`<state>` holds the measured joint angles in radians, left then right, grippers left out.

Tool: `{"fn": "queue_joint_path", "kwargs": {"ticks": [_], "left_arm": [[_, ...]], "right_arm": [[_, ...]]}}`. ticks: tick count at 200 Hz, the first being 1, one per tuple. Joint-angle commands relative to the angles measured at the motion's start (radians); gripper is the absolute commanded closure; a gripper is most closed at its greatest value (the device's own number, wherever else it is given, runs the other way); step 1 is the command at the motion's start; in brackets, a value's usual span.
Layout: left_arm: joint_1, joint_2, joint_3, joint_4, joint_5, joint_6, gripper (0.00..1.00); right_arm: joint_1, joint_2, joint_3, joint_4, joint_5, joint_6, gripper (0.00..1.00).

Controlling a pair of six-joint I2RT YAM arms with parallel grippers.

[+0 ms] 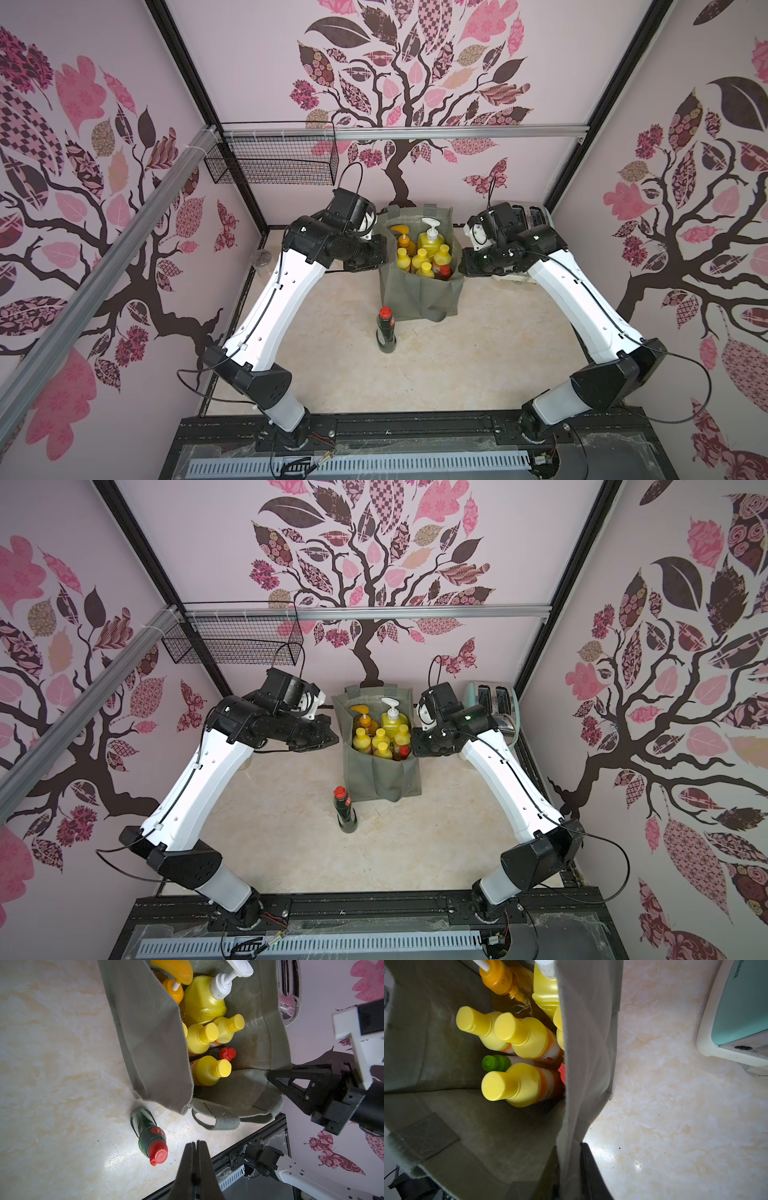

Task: Pack dish soap into the shopping bag
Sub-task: Adjust the shopping bag at the center of the board.

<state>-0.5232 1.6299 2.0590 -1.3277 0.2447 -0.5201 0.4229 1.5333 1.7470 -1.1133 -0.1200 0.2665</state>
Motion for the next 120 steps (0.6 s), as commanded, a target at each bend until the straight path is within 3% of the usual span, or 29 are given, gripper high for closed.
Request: {"fn": "queue_joint_path", "kwargs": {"ticks": [1, 14, 36, 70, 104, 120], "left_arm": [[0.003, 0.013, 0.029, -0.019, -0.004, -0.001, 0.84], [0.004, 0.031, 0.040, -0.020, -0.009, -0.003, 0.65], [0.004, 0.091, 0.092, -0.044, -0.022, 0.010, 0.50], [0.005, 0.175, 0.144, -0.057, -0.003, 0.029, 0.37], [0.002, 0.185, 0.101, -0.044, -0.030, 0.038, 0.39], [0.002, 0.178, 0.075, -0.044, -0.054, 0.045, 0.46]], "right_arm": [[0.001, -0.035, 0.089, 0.031, -0.040, 0.007, 0.71], [0.000, -0.037, 0.096, 0.029, -0.030, 0.008, 0.49], [0.000, -0.021, 0.153, 0.008, 0.002, -0.008, 0.33], [-0.007, 0.047, 0.259, -0.038, 0.029, -0.047, 0.30], [-0.022, 0.080, 0.255, -0.014, 0.016, -0.047, 0.33], [-0.023, 0.092, 0.244, -0.007, 0.007, -0.047, 0.34]]}}
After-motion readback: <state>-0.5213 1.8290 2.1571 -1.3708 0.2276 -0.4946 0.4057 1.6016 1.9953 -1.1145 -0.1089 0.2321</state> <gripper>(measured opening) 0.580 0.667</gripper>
